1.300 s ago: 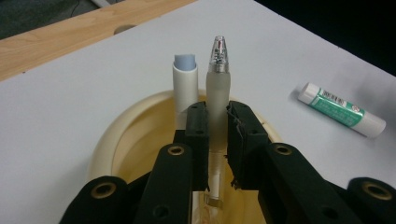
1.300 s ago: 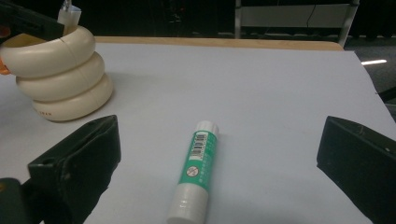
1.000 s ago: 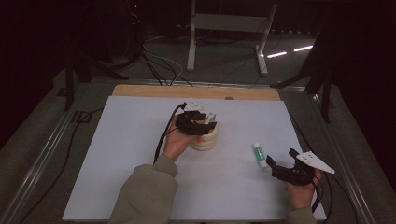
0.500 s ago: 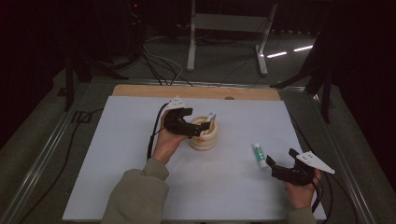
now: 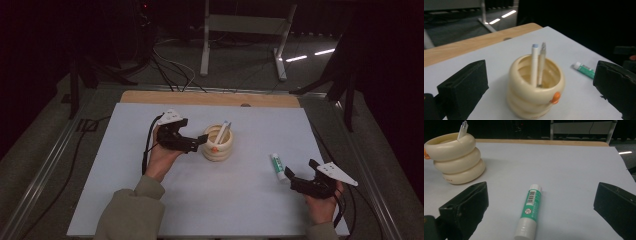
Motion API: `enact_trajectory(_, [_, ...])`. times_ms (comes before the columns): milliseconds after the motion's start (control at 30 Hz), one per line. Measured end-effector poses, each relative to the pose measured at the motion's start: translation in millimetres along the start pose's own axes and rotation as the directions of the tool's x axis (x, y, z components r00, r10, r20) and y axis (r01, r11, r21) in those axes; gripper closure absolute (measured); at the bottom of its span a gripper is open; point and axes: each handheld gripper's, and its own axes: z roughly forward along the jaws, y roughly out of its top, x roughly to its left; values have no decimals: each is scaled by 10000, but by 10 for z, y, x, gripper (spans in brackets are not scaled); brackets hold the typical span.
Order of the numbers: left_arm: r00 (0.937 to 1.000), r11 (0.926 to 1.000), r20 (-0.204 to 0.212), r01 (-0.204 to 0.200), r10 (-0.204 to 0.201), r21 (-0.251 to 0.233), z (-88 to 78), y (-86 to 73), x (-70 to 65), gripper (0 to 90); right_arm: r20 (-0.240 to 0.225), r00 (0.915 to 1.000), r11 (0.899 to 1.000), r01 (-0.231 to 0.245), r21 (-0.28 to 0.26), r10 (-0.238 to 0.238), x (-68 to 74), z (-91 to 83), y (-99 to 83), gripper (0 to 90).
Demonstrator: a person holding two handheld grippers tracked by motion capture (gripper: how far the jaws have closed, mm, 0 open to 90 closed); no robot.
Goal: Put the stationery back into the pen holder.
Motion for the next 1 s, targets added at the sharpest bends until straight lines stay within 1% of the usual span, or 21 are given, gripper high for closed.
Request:
enact_trajectory(200, [9996, 9999, -290, -5, 10, 164, -132, -106, 60, 1, -1, 10000, 10000, 10, 12, -10, 4, 2, 0, 0])
enact_trajectory(300, [9991, 9997, -422, 74, -64, 234, -185, -169, 98, 2, 1, 10000, 10000, -1, 19, 1, 4, 2, -1, 0])
enact_trajectory(433, [9979, 9995, -618, 207, -191, 238, -266, -261, 151, 1, -4, 10000, 10000, -9, 25, 9, 5, 3, -2, 0])
enact_trajectory(500, [9966, 9996, -815, 157, -138, 223, -313, -305, 166, 2, -2, 10000, 10000, -13, 31, 13, 6, 3, -2, 0])
enact_trajectory(567, [9956, 9996, -927, 169, -148, 216, -361, -352, 184, 2, -7, 10000, 10000, -4, 36, 4, 6, 4, -3, 0])
enact_trajectory(767, [9884, 9987, -1473, 424, -376, 294, -495, -533, 243, 2, -30, 10000, 10000, 4, 57, -4, 11, 6, -3, 0])
enact_trajectory(900, [9830, 9976, -1718, 677, -645, 131, -619, -654, 284, 2, -29, 10000, 10000, -24, 78, 24, 8, 8, -6, 0])
enact_trajectory(1000, [9791, 9972, -1905, 739, -712, 73, -698, -726, 282, 2, -33, 10000, 10000, -2, 86, 2, 12, 9, -5, 0])
